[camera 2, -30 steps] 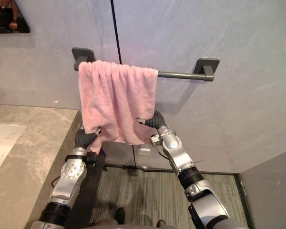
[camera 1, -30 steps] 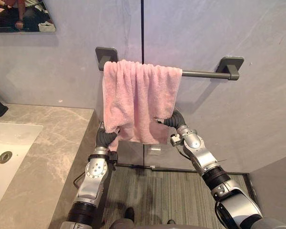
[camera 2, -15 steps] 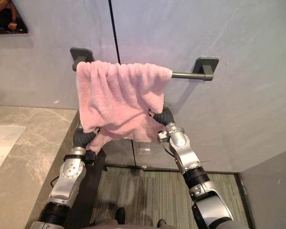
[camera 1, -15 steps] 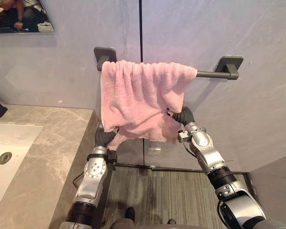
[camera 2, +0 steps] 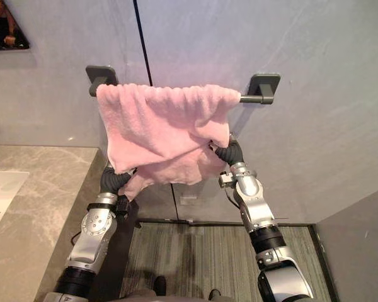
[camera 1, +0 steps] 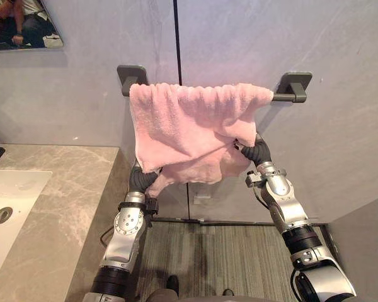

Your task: Organize washtable

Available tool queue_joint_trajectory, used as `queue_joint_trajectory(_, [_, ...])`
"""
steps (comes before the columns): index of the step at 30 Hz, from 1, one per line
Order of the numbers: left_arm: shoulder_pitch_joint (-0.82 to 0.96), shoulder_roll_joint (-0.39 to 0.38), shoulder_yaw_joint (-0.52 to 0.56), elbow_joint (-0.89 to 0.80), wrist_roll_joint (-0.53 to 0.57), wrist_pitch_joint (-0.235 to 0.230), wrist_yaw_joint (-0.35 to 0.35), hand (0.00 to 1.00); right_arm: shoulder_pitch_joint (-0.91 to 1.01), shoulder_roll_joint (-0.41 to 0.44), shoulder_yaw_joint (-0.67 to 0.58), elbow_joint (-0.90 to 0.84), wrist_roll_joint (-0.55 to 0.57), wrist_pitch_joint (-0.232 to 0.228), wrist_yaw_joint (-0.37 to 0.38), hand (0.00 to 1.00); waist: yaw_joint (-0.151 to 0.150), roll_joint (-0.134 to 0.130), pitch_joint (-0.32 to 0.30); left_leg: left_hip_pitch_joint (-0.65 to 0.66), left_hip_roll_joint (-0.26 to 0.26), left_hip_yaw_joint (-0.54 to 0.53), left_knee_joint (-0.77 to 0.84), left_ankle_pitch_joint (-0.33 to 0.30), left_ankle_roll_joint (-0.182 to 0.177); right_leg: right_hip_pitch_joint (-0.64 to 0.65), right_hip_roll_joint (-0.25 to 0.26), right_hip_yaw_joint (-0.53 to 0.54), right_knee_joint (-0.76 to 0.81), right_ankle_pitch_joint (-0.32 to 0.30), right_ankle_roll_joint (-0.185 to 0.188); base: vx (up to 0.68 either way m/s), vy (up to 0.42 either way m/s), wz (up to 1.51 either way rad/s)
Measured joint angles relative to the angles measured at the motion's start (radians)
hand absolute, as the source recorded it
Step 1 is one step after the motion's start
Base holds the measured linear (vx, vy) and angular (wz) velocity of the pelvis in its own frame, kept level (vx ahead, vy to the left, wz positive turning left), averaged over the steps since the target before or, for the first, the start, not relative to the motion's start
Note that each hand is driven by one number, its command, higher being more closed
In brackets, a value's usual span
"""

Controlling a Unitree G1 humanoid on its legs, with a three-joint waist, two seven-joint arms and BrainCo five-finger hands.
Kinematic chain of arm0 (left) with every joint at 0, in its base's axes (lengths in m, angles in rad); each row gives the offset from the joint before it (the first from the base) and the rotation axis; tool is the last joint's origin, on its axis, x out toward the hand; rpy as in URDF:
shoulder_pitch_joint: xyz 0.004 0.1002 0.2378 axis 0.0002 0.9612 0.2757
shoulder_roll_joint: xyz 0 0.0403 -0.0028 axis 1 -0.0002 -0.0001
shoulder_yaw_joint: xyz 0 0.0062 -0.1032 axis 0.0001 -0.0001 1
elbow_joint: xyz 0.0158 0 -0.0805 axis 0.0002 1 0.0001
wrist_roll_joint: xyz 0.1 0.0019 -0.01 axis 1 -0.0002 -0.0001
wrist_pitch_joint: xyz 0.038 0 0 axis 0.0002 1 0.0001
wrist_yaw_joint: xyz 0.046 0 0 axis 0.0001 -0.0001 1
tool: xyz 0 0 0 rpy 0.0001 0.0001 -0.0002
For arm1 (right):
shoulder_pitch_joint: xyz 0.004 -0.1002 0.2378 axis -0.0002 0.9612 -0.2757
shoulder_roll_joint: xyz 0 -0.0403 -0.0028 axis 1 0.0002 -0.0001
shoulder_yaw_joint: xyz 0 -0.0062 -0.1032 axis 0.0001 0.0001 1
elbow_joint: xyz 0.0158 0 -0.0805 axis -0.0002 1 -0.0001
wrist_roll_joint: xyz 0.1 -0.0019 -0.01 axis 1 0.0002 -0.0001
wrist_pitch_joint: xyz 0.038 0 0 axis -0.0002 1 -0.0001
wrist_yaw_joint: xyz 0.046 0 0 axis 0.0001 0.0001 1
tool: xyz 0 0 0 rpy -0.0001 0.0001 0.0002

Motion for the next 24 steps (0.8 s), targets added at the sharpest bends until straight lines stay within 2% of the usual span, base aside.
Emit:
queue_joint_trajectory(6, [-0.003, -0.012, 0.000, 0.012, -0.031, 0.000, -0.015, 1.00, 0.005, 0.000, -0.014, 0.004, 0.000, 0.001, 0.000, 1.00, -0.021, 0.000, 0.000, 0.000, 0.000, 0.002, 0.000, -0.001, 0.000, -0.001, 0.000, 0.002, 0.000, 0.000, 0.000, 0.00, 0.000, 0.00])
queue_joint_trajectory(17, [-0.012, -0.043, 0.000, 0.082, -0.034, 0.002, -0.020, 1.00, 0.042, 0.005, -0.022, 0.025, 0.000, 0.003, 0.000, 1.00, -0.025, 0.003, -0.001, -0.001, 0.000, 0.005, -0.001, -0.002, -0.001, -0.010, 0.000, 0.006, 0.001, 0.000, 0.001, 0.00, 0.000, 0.00])
queue_joint_trajectory(24, [-0.007, -0.046, 0.001, 0.130, -0.049, 0.002, -0.021, 1.00, 0.054, 0.063, -0.055, 0.053, -0.004, 0.002, 0.000, 1.00, -0.025, 0.007, -0.002, -0.002, -0.001, 0.005, -0.001, -0.001, -0.001, -0.007, 0.000, 0.005, 0.003, 0.000, 0.001, 0.00, 0.000, 0.01])
